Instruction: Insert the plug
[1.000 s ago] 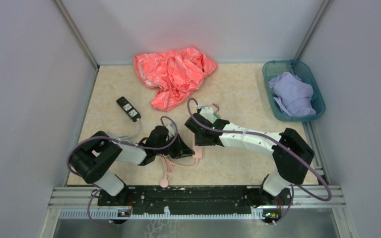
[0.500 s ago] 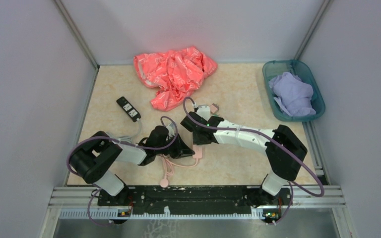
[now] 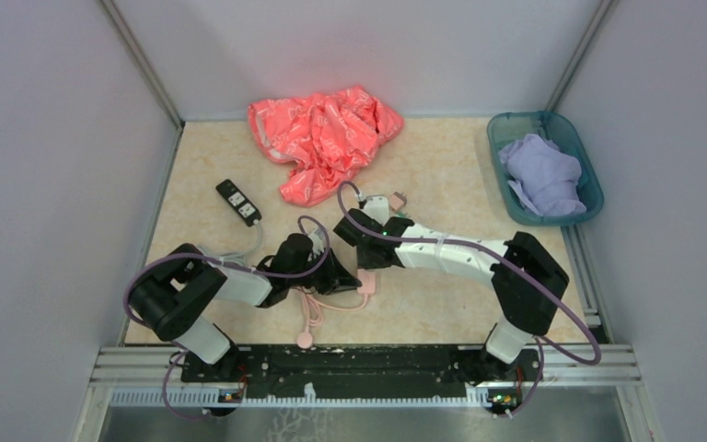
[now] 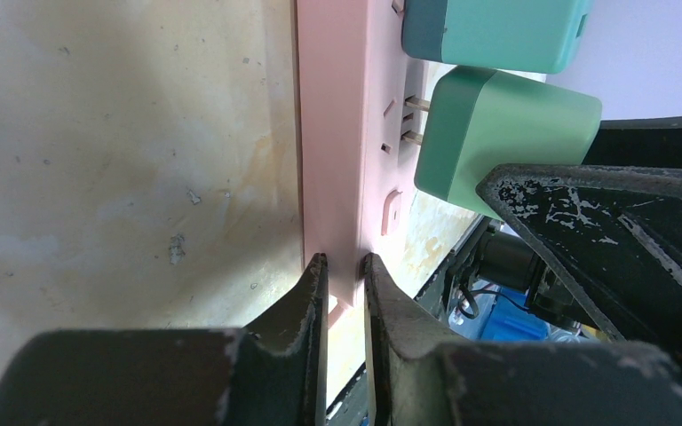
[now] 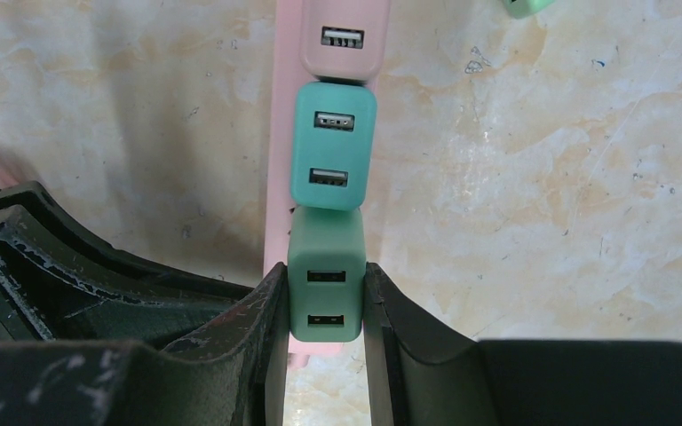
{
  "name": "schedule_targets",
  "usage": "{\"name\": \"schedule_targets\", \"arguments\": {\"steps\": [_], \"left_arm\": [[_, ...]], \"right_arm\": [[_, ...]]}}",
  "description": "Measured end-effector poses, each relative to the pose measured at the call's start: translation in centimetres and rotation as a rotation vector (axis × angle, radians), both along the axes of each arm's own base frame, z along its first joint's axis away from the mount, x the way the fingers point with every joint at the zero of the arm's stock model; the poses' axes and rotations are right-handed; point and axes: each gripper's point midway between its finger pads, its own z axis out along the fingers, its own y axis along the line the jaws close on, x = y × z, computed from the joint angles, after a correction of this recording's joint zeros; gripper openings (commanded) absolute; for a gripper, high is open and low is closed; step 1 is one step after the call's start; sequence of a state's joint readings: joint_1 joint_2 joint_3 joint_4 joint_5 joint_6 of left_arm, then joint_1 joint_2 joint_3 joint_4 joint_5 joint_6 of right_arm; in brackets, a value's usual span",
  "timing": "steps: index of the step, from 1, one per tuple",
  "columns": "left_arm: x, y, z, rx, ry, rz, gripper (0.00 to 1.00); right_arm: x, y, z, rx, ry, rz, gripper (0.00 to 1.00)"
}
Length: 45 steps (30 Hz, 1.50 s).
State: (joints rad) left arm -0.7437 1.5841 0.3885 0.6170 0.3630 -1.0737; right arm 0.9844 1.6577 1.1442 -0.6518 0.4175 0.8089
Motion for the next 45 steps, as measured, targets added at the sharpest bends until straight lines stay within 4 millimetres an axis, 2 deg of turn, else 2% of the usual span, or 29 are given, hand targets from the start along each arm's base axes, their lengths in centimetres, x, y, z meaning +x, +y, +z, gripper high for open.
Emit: {"name": "schedule_targets", "arguments": {"steps": [7, 13, 25, 30, 31, 37, 42, 45], "left_arm": [[0.0, 0.0, 0.0, 0.000, 0.000, 0.001, 0.16], [0.0, 0.0, 0.0, -0.001, 0.002, 0.002, 0.16], [0.0, 0.0, 0.0, -0.001, 0.001, 0.002, 0.16], [0.1, 0.1, 0.1, 0.006, -0.002, 0.005, 0.20], [0.1, 0.1, 0.1, 0.008, -0.004, 0.006, 0.21], [0.2, 0.2, 0.1, 0.040, -0.022, 0.015, 0.34], [0.4, 1.1, 0.3, 0.098, -0.054, 0.034, 0.51], [0.7, 1.7, 1.0, 0.127, -0.084, 0.050, 0.63]], "right_arm": [[0.3, 0.0, -0.2, 0.039, 0.000, 0.004, 0.00], [0.2, 0.5, -1.4, -0.019, 0.009, 0.022, 0.00], [0.5, 0.2, -1.7, 0.002, 0.031, 0.020, 0.00], [0.6, 0.4, -1.3, 0.007, 0.026, 0.027, 0.00], [0.6, 0.4, -1.2, 0.011, 0.024, 0.027, 0.02], [0.6, 0.5, -0.6, 0.017, 0.022, 0.032, 0.32], [0.5, 0.4, -0.3, 0.016, 0.021, 0.042, 0.48], [0.4, 0.1, 0.8, 0.023, 0.008, 0.057, 0.56]]}}
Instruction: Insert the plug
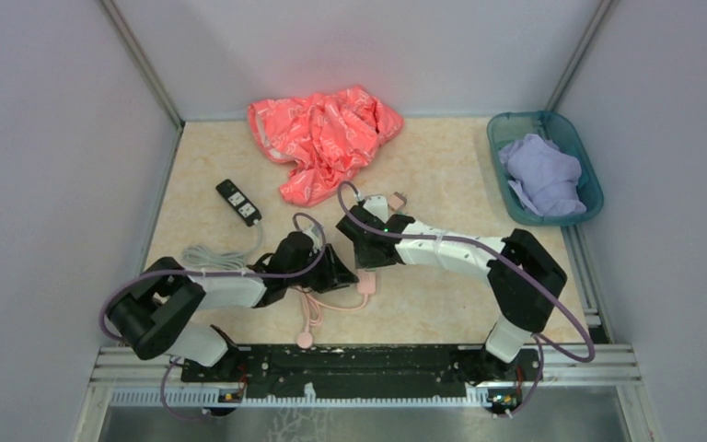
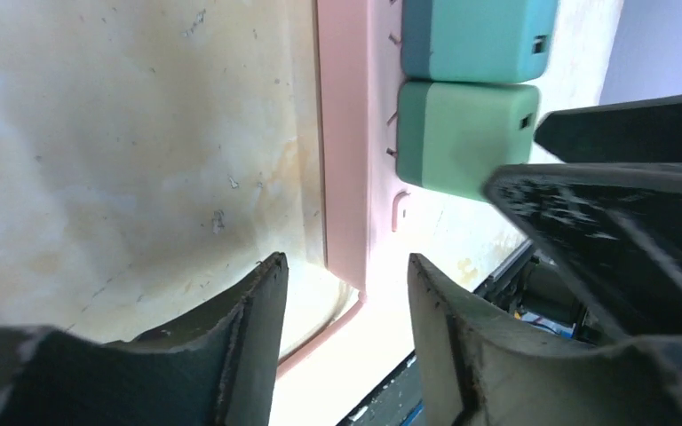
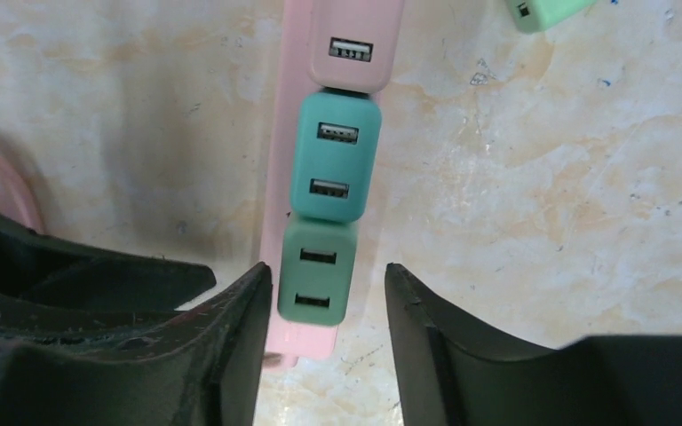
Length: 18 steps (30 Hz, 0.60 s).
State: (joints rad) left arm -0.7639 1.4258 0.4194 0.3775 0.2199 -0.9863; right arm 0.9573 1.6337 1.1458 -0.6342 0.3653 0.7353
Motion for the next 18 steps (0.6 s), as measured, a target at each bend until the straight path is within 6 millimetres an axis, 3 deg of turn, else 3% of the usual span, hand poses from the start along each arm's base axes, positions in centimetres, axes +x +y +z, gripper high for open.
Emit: {"name": "schedule_targets", "arguments": {"steps": [5, 9, 11, 18], "left_arm": [[0.5, 1.3, 1.7, 0.046, -0.069, 0.031, 0.76], [0.9, 2.8, 2.7, 0.104, -0.117, 0.066, 0.85], [1.2, 3.6, 3.3, 0.138, -0.140, 0.092, 0.87], [1.0, 7.8, 4.3, 0.277, -0.166, 0.194, 0.87]], "right_arm": [[0.3, 0.0, 5.4, 0.113, -0.110, 0.032, 0.67], [0.6, -0.5, 8.2, 0.169, -0.191, 0.043, 0.73], [0.7, -0.6, 8.2, 0.173, -0.210, 0.052, 0.75], [-0.3, -2.2, 4.7, 0.092, -0.175, 0.084, 0.77]]}}
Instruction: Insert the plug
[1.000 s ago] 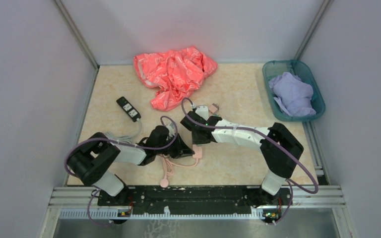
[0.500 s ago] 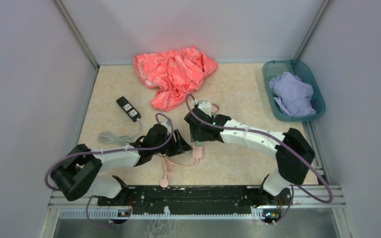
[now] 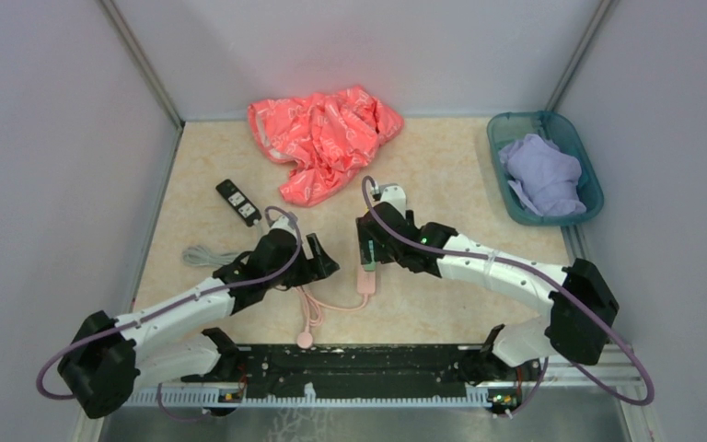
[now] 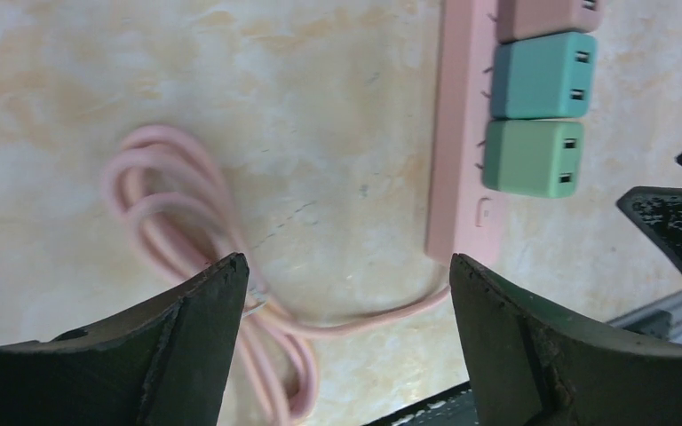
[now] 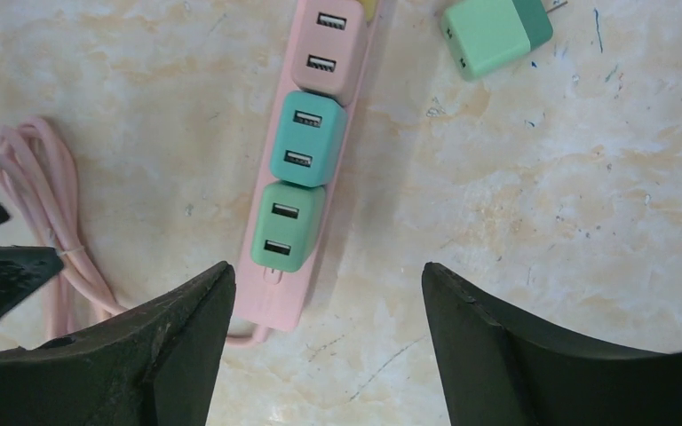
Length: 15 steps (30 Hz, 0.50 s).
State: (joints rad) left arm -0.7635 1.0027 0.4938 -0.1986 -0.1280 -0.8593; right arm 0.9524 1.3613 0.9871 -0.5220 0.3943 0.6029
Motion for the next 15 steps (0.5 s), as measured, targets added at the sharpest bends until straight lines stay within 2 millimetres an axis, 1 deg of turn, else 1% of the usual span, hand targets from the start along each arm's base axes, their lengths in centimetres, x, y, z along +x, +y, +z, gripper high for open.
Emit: {"name": "schedule_targets", "arguments": {"steps": [3, 5, 8, 10, 13, 15], "left_arm": [[-0.5, 2.0, -0.2, 0.059, 0.005, 0.049, 0.83], [-0.8, 2.8, -0.6, 0.077, 0.007, 0.069, 0.80], [-1.5, 3.6, -2.3, 0.104, 0.043, 0.081, 0.77], [-2.0, 4.0, -3.8, 0.135, 0.082, 0.085, 0.72], [-2.4, 4.3, -5.4, 0.174, 0.133, 0.085, 0.59], [-2.2, 3.7, -5.7, 0.168, 0.140, 0.076, 0.49]], "right_arm": [[-0.1, -0.3, -0.6, -0.010, -0.001, -0.001, 0.77], [0.1, -0.5, -0.6, -0.013, -0.014, -0.005, 0.77], [0.2, -1.0, -0.6, -0.020, -0.034, -0.022, 0.77], [0.3, -1.4, -0.5, -0.025, -0.048, -0.033, 0.77], [0.4, -1.9, -0.4, -0.025, -0.064, -0.045, 0.77], [0.3, -2.3, -0.4, -0.029, -0.073, -0.052, 0.78]]}}
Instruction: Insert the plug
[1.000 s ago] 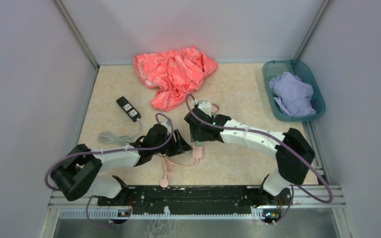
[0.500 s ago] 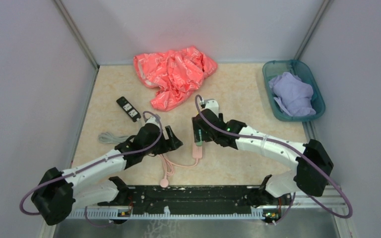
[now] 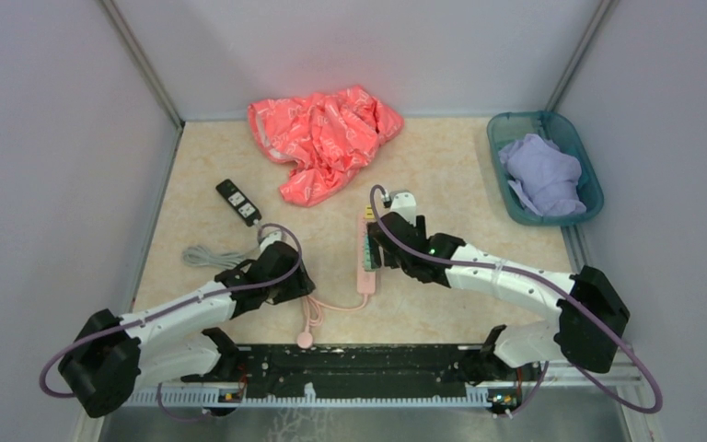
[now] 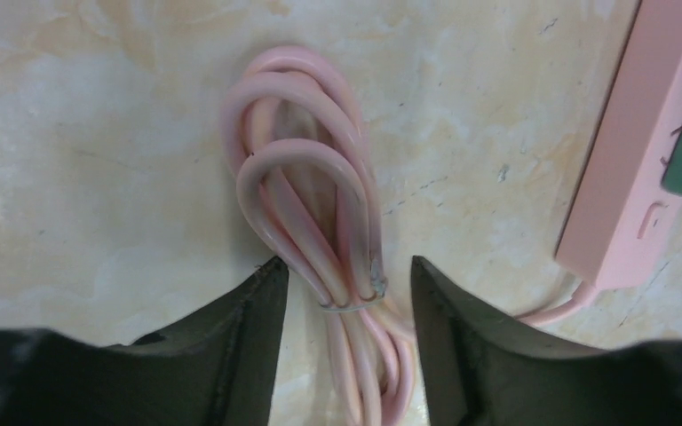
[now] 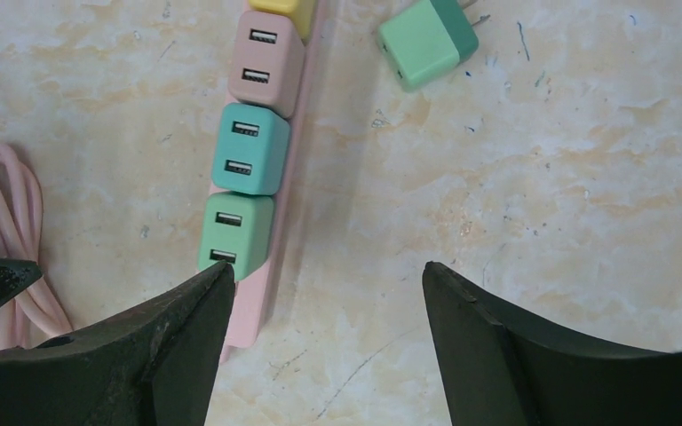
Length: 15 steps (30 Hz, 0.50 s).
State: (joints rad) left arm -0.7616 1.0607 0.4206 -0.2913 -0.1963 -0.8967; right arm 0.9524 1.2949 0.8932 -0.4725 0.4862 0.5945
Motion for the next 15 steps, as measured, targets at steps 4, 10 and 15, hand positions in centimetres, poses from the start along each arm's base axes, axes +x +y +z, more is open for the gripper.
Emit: {"name": "schedule_targets", "arguments": {"steps": [4, 10, 15], "left_arm": [[0.3, -1.5, -0.3, -0.030, 0.023, -0.029, 0.40], [1.6, -4.9, -0.2, -0.098, 0.054, -0.087, 0.38], [2.6, -8.0, -0.1, -0.167, 0.060, -0.130, 0.40]], "right_arm": [[0.2, -0.9, -0.1, -0.010, -0.020, -0.026, 0.78], [0.6, -3.1, 0.2, -0.018, -0.055, -0.087, 0.78], [0.9, -4.7, 2.0, 0.019, -0.118, -0.135, 0.78]]}}
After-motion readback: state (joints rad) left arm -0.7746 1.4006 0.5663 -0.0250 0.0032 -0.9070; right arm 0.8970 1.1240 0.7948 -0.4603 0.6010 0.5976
